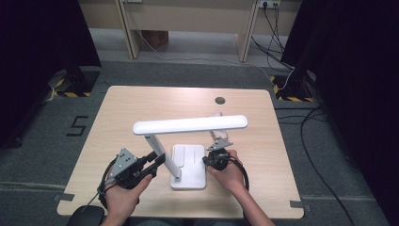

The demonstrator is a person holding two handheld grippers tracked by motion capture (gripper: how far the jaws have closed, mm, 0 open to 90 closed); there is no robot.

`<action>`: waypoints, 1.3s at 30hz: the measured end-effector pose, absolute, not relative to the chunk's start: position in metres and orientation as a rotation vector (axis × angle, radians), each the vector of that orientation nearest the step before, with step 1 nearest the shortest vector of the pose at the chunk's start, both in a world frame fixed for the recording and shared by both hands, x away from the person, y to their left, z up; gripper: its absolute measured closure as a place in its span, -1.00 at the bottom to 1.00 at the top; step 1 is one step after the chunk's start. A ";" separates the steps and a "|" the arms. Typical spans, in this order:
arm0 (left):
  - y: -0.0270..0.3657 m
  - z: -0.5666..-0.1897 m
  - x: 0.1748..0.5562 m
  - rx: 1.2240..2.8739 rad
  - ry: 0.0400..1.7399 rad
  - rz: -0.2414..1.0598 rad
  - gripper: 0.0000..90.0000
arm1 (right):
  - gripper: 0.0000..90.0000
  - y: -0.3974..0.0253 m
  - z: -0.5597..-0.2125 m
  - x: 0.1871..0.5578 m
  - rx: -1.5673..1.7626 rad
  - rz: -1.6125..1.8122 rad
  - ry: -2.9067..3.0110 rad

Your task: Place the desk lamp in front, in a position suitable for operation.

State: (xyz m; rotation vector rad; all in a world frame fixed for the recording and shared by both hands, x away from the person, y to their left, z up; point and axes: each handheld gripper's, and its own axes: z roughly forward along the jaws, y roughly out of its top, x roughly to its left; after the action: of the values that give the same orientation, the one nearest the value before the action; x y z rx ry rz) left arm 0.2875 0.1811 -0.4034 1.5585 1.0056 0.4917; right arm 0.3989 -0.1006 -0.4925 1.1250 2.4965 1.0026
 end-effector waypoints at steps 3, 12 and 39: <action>0.180 -0.403 0.287 1.564 0.999 0.489 0.50 | 0.93 -0.101 -0.493 0.401 1.125 1.012 2.492; 0.181 -0.409 0.288 1.582 0.955 0.502 0.45 | 0.58 -0.115 -0.482 0.411 1.176 1.052 2.370; 0.205 -0.443 0.286 1.653 0.780 0.529 -0.07 | 0.15 -0.153 -0.486 0.495 1.458 0.961 2.130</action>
State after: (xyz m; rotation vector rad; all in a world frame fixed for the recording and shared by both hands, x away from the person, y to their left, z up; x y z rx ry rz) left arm 0.2856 0.2052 -0.4427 1.6528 0.7798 0.5292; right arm 0.4947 -0.1529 -0.4858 1.4576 2.1297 0.9611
